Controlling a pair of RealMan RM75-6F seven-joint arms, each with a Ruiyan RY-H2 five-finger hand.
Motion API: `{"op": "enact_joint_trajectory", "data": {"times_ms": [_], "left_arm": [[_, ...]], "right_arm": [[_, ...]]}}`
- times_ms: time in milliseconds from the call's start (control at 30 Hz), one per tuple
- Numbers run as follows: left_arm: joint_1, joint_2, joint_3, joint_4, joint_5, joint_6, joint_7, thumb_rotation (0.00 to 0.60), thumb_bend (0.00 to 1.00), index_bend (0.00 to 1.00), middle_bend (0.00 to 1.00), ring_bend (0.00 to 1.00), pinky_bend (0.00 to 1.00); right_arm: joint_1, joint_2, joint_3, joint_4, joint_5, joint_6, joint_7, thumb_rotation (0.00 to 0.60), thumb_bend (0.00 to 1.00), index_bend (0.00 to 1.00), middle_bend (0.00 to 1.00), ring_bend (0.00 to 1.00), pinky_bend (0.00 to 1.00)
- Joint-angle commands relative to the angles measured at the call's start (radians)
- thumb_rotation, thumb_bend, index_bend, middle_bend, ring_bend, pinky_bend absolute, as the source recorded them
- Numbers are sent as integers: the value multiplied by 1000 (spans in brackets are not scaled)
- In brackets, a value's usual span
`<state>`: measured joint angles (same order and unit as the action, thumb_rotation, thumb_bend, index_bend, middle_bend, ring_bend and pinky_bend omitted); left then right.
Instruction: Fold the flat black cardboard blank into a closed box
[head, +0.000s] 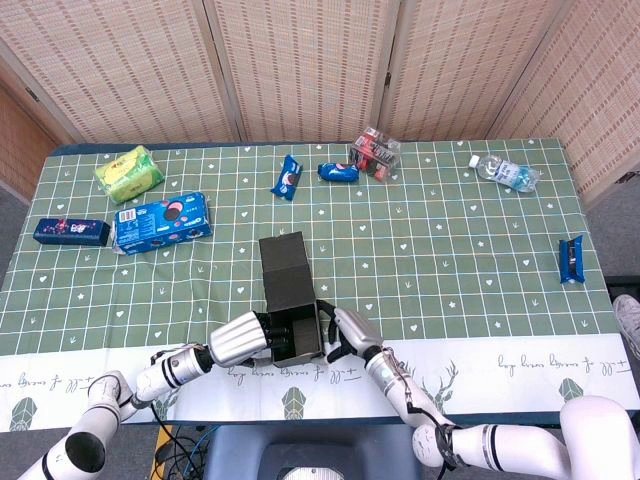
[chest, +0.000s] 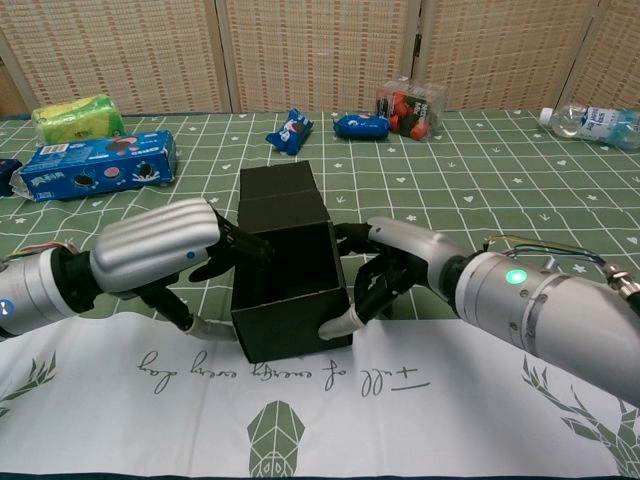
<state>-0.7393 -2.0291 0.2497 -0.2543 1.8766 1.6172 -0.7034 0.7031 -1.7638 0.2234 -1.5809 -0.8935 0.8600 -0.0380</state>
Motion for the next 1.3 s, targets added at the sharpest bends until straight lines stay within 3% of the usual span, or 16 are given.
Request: {"op": "enact_joint_trajectory", "data": {"times_ms": [33, 233, 400, 733, 967, 1133, 1300], "left_arm": [[0, 0, 0, 0, -1, 3, 2, 600, 152, 533, 480, 515, 566], [7, 3, -7, -8, -11, 16, 1, 600, 152, 501, 465, 510, 566], [23, 13, -16, -22, -25, 26, -3, 600, 152, 433, 348, 424, 564], [50, 42, -31, -51, -42, 63, -4, 600, 152, 335, 228, 308, 553], [72, 63, -43, -70, -55, 83, -1, 600, 152, 198, 108, 216, 532], [88, 85, -63, -94, -75, 100, -2, 600, 152, 96, 42, 152, 504], [107, 112, -91, -132, -106, 102, -15, 600, 152, 85, 42, 172, 504]], "right_arm": [[-2, -1, 0, -1, -2, 2, 2, 600, 559, 333, 423, 609, 673], [-5, -1, 1, -4, -8, 8, 6, 600, 559, 333, 421, 609, 673], [-9, -3, 1, 0, -9, 10, 12, 600, 559, 333, 413, 609, 673], [-16, -15, 7, 9, -19, 26, 20, 600, 559, 331, 391, 609, 674], [-16, -25, 13, 22, -21, 35, 16, 600, 559, 303, 372, 609, 673], [-14, -41, 22, 39, -19, 43, 12, 600, 548, 233, 316, 609, 673], [-4, -42, 25, 37, -12, 22, 9, 600, 350, 32, 199, 572, 668]]}}
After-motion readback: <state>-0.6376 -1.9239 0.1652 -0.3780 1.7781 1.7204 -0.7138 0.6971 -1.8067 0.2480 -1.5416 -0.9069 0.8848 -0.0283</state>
